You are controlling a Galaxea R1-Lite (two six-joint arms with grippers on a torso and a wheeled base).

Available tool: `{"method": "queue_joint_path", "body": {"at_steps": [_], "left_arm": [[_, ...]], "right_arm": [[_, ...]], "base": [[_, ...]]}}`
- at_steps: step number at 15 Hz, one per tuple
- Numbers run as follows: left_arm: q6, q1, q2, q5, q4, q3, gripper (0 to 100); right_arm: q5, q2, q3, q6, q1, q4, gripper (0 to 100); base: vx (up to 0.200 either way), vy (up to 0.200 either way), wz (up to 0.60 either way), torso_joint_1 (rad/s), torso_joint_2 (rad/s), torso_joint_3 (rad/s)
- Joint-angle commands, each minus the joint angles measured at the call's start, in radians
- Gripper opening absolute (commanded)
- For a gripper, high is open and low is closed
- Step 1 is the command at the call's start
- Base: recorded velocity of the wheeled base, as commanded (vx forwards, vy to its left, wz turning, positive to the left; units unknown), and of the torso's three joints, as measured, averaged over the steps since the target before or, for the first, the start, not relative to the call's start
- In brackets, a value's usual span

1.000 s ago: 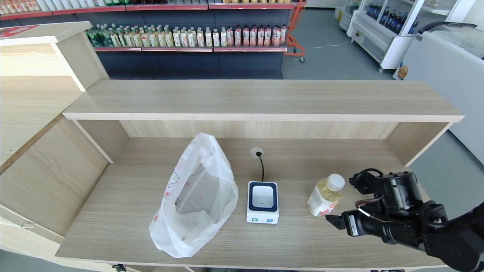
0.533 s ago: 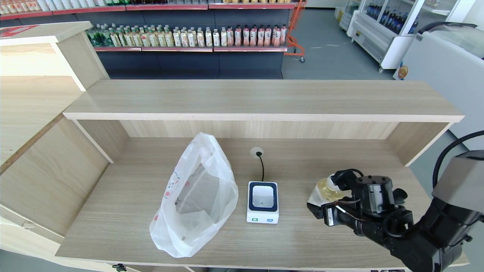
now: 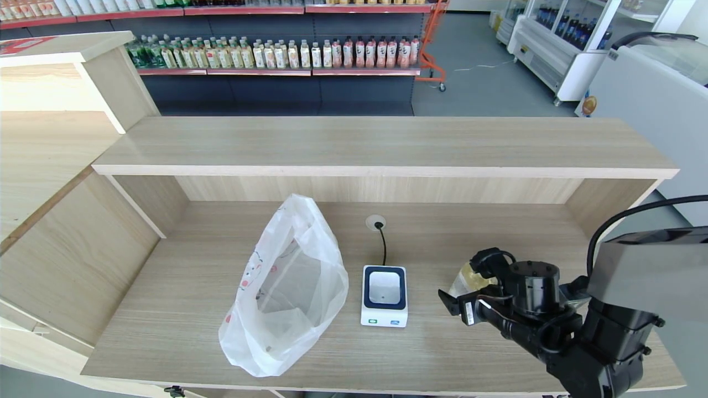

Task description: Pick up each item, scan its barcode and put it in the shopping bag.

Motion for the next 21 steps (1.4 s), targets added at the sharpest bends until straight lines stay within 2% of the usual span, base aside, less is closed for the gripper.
{"method": "queue_joint_path", "body": {"at_steps": [1,11,12,21], "left_arm": [[0.000,0.000,0.000,0.000,0.000,0.000,100],[0.000,0.000,0.000,0.000,0.000,0.000,100],[0.000,0.000,0.000,0.000,0.000,0.000,100],[0.000,0.000,0.000,0.000,0.000,0.000,100]], "right_arm": [[0.001,0.043,-0.014,-0.001,0.008,-0.022,100],[0.002,0.057,-0.068,-0.021,0.008,-0.056,100],[0.004,0.058,-0.069,-0.022,0.007,-0.056,0],[-0.003,0.055,-0.081,-0.026,0.008,-0.056,0]], "base": [[0.000,0.000,0.00,0.000,0.00,0.000],[0.000,0.000,0.00,0.000,0.00,0.000],[0.000,0.000,0.00,0.000,0.00,0.000],[0.000,0.000,0.00,0.000,0.00,0.000]]}}
